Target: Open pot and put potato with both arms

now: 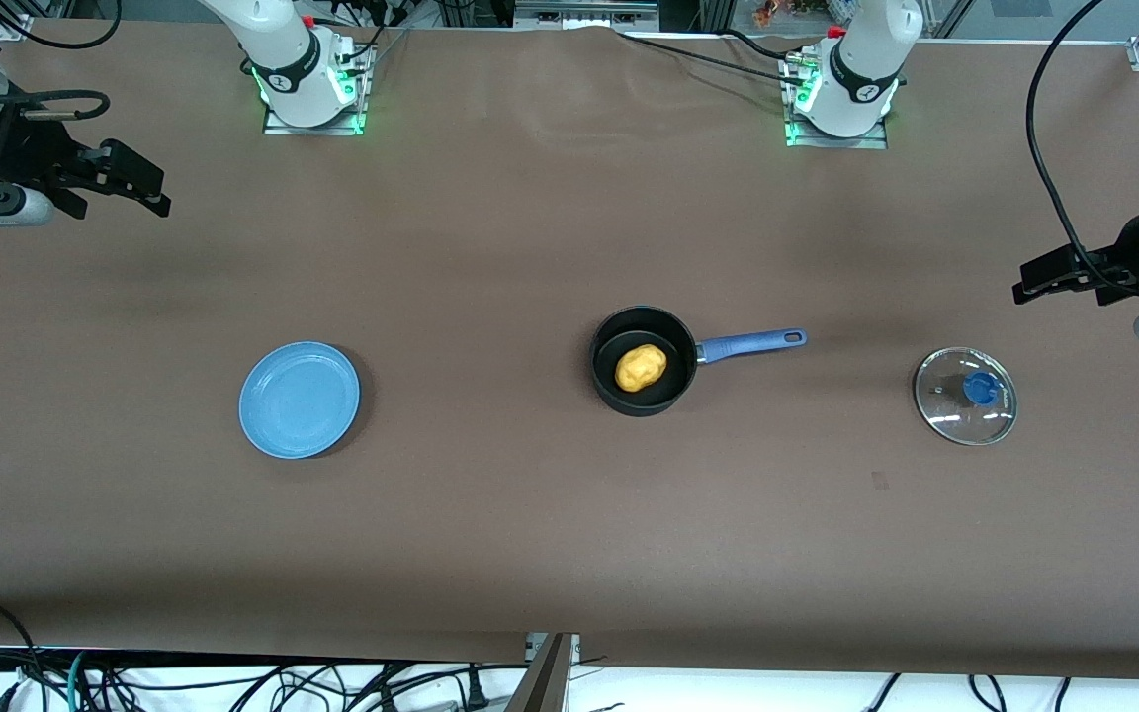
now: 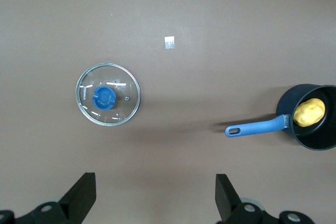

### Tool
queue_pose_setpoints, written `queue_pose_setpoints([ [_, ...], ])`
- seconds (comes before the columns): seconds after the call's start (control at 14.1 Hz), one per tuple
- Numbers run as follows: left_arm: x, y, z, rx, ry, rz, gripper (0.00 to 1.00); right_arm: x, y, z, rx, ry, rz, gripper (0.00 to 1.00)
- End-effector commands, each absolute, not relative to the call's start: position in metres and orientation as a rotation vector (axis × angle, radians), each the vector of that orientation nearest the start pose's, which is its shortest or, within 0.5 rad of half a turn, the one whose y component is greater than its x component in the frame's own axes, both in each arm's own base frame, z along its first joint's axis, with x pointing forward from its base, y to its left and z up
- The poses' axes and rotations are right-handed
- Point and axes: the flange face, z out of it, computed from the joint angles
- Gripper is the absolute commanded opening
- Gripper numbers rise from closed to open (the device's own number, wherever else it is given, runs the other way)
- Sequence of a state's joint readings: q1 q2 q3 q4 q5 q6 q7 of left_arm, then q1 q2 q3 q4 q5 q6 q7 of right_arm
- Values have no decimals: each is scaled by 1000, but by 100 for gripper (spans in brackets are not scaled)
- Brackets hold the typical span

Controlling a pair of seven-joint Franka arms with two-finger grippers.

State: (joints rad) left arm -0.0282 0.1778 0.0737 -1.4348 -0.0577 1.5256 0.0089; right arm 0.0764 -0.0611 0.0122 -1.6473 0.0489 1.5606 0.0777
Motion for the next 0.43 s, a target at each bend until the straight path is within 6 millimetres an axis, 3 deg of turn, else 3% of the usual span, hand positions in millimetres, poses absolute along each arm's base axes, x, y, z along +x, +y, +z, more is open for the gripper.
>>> queue_pose_setpoints([
  [0.0, 604, 17, 588, -3158, -63, 144, 100, 541, 52, 629, -3116, -39, 32, 100],
  [0.35, 604, 17, 588, -3158, -63, 144, 100, 536, 45, 630, -3118, -18, 74, 100],
])
